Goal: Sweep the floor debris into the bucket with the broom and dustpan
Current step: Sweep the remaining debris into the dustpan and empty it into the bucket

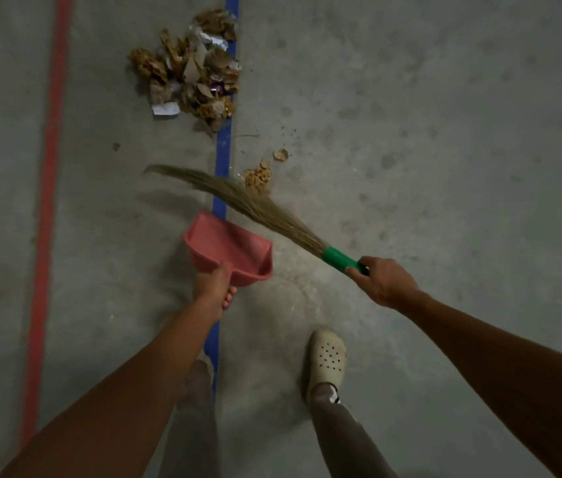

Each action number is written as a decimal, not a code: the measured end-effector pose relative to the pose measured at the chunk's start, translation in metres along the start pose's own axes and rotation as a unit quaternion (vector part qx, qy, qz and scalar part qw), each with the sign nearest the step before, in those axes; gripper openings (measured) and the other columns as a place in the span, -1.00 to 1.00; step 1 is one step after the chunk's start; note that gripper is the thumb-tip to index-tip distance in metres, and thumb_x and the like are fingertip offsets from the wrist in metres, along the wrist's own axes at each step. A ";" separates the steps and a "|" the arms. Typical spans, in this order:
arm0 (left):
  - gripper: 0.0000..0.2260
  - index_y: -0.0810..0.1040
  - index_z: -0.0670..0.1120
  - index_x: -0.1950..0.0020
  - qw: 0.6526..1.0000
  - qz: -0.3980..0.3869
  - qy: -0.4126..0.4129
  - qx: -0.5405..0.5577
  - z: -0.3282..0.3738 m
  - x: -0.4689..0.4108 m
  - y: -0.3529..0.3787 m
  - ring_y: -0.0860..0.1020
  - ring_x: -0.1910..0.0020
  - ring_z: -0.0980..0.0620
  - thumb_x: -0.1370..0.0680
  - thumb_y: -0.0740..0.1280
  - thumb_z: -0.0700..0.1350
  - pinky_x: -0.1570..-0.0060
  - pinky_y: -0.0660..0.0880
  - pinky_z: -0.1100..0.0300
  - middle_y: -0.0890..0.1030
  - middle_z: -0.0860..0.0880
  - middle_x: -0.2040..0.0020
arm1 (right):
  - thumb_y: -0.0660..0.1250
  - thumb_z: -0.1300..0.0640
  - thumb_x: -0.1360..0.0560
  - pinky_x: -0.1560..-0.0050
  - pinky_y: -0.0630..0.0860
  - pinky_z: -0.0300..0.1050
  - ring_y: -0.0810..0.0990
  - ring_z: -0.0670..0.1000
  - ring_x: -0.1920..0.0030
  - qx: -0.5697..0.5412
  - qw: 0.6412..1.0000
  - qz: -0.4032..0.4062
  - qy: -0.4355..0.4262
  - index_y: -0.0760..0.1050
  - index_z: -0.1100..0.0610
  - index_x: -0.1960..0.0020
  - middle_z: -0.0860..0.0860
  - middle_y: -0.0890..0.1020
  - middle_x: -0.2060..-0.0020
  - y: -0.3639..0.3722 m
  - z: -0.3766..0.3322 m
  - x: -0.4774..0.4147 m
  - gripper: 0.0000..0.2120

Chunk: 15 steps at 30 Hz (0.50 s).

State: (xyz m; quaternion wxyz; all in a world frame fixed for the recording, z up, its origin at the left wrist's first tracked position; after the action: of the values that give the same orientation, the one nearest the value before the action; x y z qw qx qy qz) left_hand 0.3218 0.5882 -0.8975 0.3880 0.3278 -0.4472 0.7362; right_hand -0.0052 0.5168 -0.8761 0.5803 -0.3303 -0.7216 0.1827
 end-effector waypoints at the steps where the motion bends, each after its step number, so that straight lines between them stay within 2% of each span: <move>1: -0.71 0.52 -0.21 0.24 1.000 0.002 -0.006 0.011 -0.006 0.002 0.007 0.27 0.72 0.13 -0.58 0.28 -0.04 0.68 0.16 0.38 0.47 -0.13 0.45 | 0.16 -0.28 -0.57 0.47 0.38 -0.25 0.57 -0.08 0.37 0.026 1.000 -0.004 -0.003 0.51 -0.01 -0.07 -0.06 0.56 0.33 -0.004 0.012 -0.001 -0.63; 5: -0.74 0.46 -0.17 0.24 0.997 -0.025 -0.051 0.058 -0.025 0.011 0.037 0.25 0.72 0.12 -0.59 0.21 -0.07 0.66 0.13 0.41 0.44 -0.12 0.43 | 0.17 -0.29 -0.56 0.48 0.38 -0.26 0.57 -0.09 0.36 0.103 0.994 -0.021 0.003 0.50 -0.04 -0.07 -0.06 0.56 0.31 -0.016 0.049 -0.013 -0.64; 8: -0.77 0.47 -0.19 0.21 0.990 -0.049 -0.091 0.095 -0.040 0.012 0.053 0.27 0.67 0.10 -0.57 0.22 -0.08 0.66 0.15 0.38 0.45 -0.11 0.42 | 0.17 -0.29 -0.56 0.42 0.45 -0.20 0.58 -0.07 0.30 0.153 0.987 -0.038 0.027 0.52 0.00 -0.09 -0.04 0.57 0.27 -0.022 0.067 -0.028 -0.61; 11: -0.79 0.47 -0.20 0.20 0.986 -0.056 -0.102 0.115 -0.047 0.008 0.066 0.29 0.66 0.10 -0.56 0.22 -0.10 0.65 0.17 0.38 0.47 -0.11 0.45 | 0.15 -0.28 -0.58 0.34 0.53 -0.14 0.58 -0.03 0.28 0.210 0.976 -0.012 0.055 0.52 0.06 -0.12 -0.02 0.56 0.24 -0.028 0.072 -0.041 -0.57; 15: -0.73 0.50 -0.20 0.24 0.989 -0.046 -0.083 0.116 -0.041 -0.005 0.077 0.30 0.67 0.10 -0.58 0.23 -0.06 0.65 0.18 0.37 0.46 -0.06 0.54 | 0.12 -0.25 -0.60 0.29 0.55 -0.09 0.56 0.00 0.29 0.213 0.975 0.035 0.059 0.50 0.09 -0.14 0.01 0.54 0.26 -0.035 0.056 -0.058 -0.56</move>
State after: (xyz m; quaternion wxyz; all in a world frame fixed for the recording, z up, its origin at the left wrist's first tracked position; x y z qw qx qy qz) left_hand 0.2520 0.6016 -0.9484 0.3419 0.4510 -0.3737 0.7349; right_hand -0.0623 0.4583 -0.9097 0.6723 -0.2340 -0.6186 0.3328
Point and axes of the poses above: each hand's wrist, its own x-axis away from the middle knuckle, its own y-axis out of the palm, z = x × y, the point moved 3 cm from there along -x, towards the middle knuckle
